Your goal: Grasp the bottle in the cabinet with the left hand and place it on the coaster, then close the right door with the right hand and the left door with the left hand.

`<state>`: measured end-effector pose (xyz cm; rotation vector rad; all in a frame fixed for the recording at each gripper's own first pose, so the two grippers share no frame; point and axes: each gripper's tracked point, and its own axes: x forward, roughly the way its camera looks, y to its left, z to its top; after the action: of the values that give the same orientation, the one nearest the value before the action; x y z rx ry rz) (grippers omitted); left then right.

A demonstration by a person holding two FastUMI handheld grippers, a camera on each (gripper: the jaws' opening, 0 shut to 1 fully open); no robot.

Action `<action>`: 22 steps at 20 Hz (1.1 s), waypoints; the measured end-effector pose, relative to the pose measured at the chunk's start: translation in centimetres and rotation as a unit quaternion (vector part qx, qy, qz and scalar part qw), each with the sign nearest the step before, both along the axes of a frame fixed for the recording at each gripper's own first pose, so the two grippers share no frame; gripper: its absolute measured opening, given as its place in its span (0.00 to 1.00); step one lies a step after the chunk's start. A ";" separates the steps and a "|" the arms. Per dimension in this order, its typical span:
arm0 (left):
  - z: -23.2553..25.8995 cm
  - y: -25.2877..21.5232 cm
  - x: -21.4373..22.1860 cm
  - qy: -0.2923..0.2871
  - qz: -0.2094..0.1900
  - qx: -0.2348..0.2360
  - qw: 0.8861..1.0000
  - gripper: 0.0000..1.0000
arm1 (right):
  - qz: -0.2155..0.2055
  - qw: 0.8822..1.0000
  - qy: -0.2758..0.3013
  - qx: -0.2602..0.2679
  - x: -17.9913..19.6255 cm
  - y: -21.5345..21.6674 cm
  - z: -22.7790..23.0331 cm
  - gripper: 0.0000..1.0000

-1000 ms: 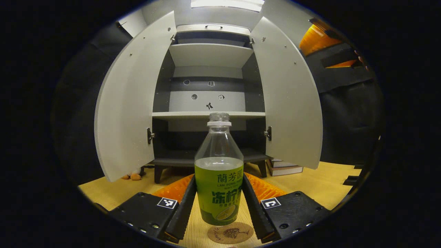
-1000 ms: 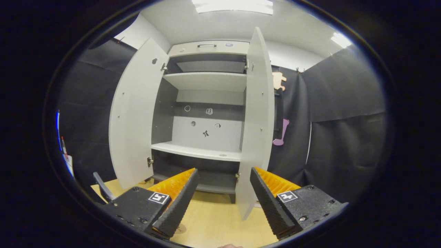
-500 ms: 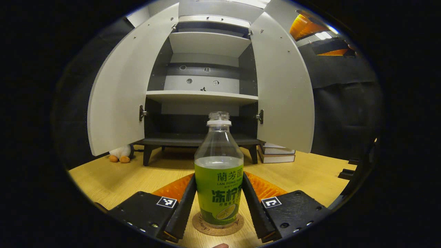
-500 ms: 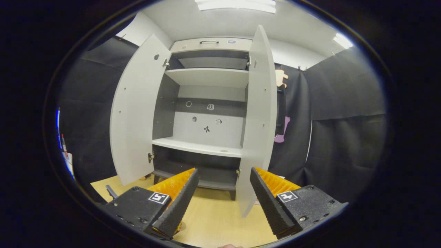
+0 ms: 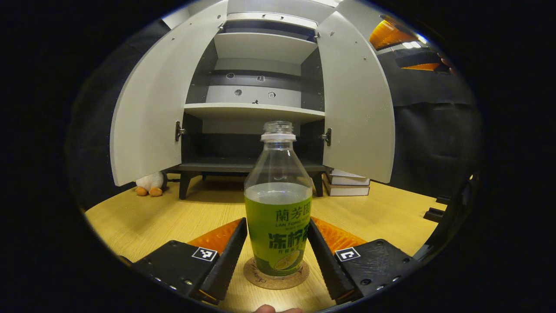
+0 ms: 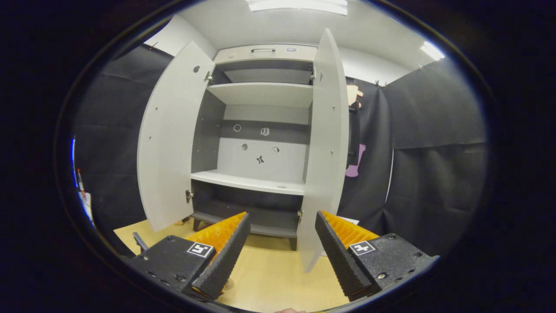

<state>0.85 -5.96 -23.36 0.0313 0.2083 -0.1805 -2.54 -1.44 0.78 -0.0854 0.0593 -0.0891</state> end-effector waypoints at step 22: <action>20.7 5.7 -1.0 -0.073 0.073 -0.033 0.994 0.95 | 0.028 0.999 -0.006 0.029 2.9 2.0 -2.7 0.99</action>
<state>-0.17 -0.28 -2.63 -0.0371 0.0586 -0.0390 0.33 0.58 -1.91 -0.0288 0.0464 -0.0320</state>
